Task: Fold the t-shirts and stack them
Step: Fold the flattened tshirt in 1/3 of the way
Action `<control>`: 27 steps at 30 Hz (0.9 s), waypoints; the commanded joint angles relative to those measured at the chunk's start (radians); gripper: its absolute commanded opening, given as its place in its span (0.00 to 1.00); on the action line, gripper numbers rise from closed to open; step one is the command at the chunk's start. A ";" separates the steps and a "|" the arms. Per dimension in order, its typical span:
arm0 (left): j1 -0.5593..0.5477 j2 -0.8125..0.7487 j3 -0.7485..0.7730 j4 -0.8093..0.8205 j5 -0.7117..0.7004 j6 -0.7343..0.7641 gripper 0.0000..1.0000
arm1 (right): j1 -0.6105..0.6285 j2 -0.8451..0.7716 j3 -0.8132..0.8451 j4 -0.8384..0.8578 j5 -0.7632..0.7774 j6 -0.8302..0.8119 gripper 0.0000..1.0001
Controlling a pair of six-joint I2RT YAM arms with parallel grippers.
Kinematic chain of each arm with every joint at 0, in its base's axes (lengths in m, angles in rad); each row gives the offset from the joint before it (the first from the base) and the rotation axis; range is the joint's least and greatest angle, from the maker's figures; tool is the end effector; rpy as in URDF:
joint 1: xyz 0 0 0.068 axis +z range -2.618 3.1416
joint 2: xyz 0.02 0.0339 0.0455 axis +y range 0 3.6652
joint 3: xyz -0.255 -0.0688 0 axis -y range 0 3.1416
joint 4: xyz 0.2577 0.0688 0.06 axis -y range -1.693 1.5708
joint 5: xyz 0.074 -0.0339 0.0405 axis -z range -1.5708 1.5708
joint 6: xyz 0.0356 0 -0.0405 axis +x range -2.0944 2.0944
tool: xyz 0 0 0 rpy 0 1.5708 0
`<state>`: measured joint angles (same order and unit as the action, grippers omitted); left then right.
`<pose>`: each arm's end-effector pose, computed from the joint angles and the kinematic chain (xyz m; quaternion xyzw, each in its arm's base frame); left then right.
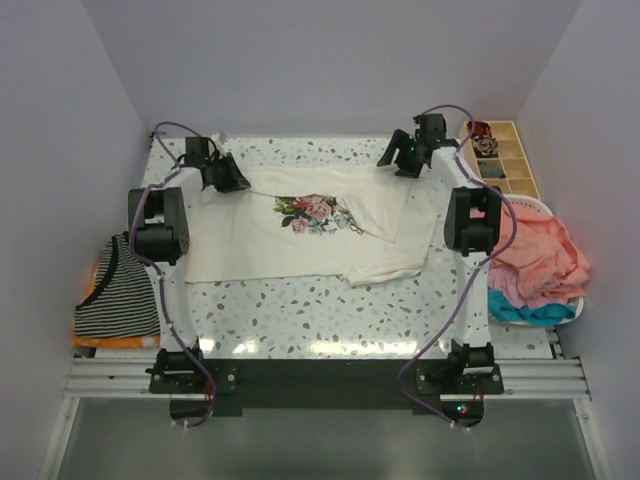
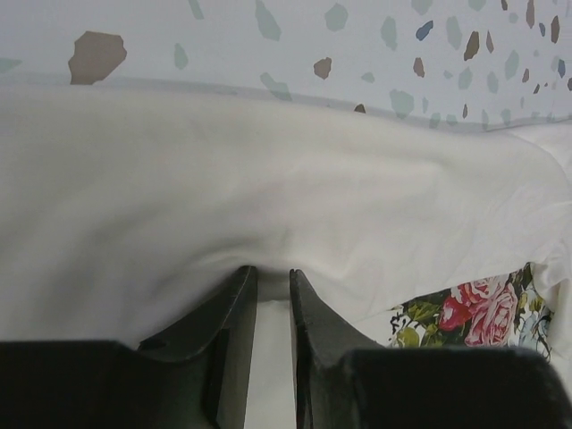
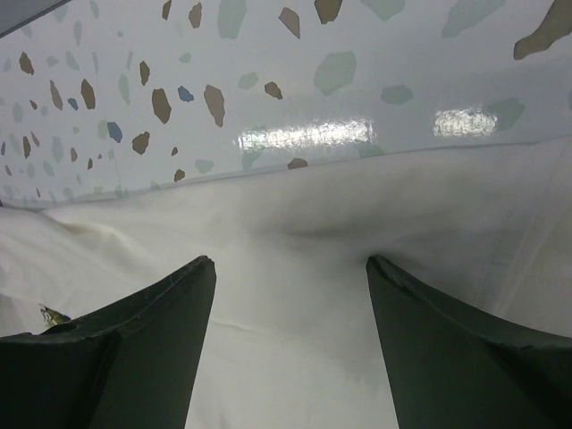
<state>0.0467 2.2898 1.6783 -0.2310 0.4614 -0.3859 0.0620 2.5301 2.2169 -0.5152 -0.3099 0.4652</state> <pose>0.5041 0.0077 0.1275 -0.1157 0.9060 -0.2691 0.3057 0.5636 0.0459 0.1581 0.1295 0.9133 0.2322 0.3085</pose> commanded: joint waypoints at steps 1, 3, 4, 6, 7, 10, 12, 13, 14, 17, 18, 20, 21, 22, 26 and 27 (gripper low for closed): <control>-0.024 -0.107 -0.101 0.119 0.023 -0.015 0.27 | -0.010 -0.152 -0.109 0.101 -0.078 -0.028 0.73; -0.039 -0.241 -0.205 0.186 -0.010 0.002 0.28 | -0.010 -0.303 -0.265 0.193 -0.124 0.007 0.73; -0.062 -0.294 -0.242 0.255 -0.035 0.016 0.31 | -0.010 -0.359 -0.333 0.252 -0.121 0.019 0.73; -0.102 -0.444 -0.343 0.294 -0.134 0.048 0.35 | -0.010 -0.536 -0.535 0.293 -0.071 0.055 0.74; -0.110 -0.488 -0.376 0.301 -0.168 0.051 0.38 | -0.010 -0.598 -0.596 0.297 -0.046 0.067 0.74; -0.120 -0.640 -0.518 0.268 -0.283 -0.040 0.39 | -0.005 -0.755 -0.785 0.212 0.026 0.079 0.74; -0.122 -0.749 -0.670 0.274 -0.306 -0.105 0.38 | 0.005 -0.821 -0.902 0.166 0.054 0.073 0.74; -0.122 -0.786 -0.724 0.288 -0.305 -0.125 0.37 | 0.010 -0.885 -0.945 0.140 0.055 0.072 0.74; -0.125 -0.858 -0.824 0.297 -0.302 -0.155 0.36 | 0.024 -0.927 -1.038 0.139 0.057 0.070 0.74; -0.139 -0.996 -0.970 0.257 -0.314 -0.194 0.33 | 0.047 -1.077 -1.201 0.138 0.065 0.064 0.74; -0.143 -1.030 -0.998 0.233 -0.337 -0.199 0.32 | 0.053 -1.106 -1.230 0.130 0.066 0.061 0.73; -0.154 -1.133 -1.078 0.161 -0.372 -0.223 0.31 | 0.070 -1.192 -1.307 0.100 0.068 0.061 0.73; -0.154 -1.167 -1.106 0.132 -0.398 -0.229 0.31 | 0.074 -1.218 -1.330 0.093 0.063 0.067 0.73; -0.154 -1.197 -1.130 0.121 -0.408 -0.237 0.31 | 0.081 -1.241 -1.353 0.083 0.058 0.073 0.73; -0.154 -1.320 -1.222 0.078 -0.441 -0.269 0.32 | 0.120 -1.330 -1.448 0.052 0.075 0.113 0.72; -0.154 -1.329 -1.229 0.055 -0.448 -0.274 0.32 | 0.128 -1.335 -1.461 0.049 0.077 0.131 0.73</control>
<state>-0.1051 1.0386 0.4828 -0.1402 0.0826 -0.6044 0.1612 1.2644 0.7959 -0.4488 -0.2687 0.5423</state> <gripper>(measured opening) 0.318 0.727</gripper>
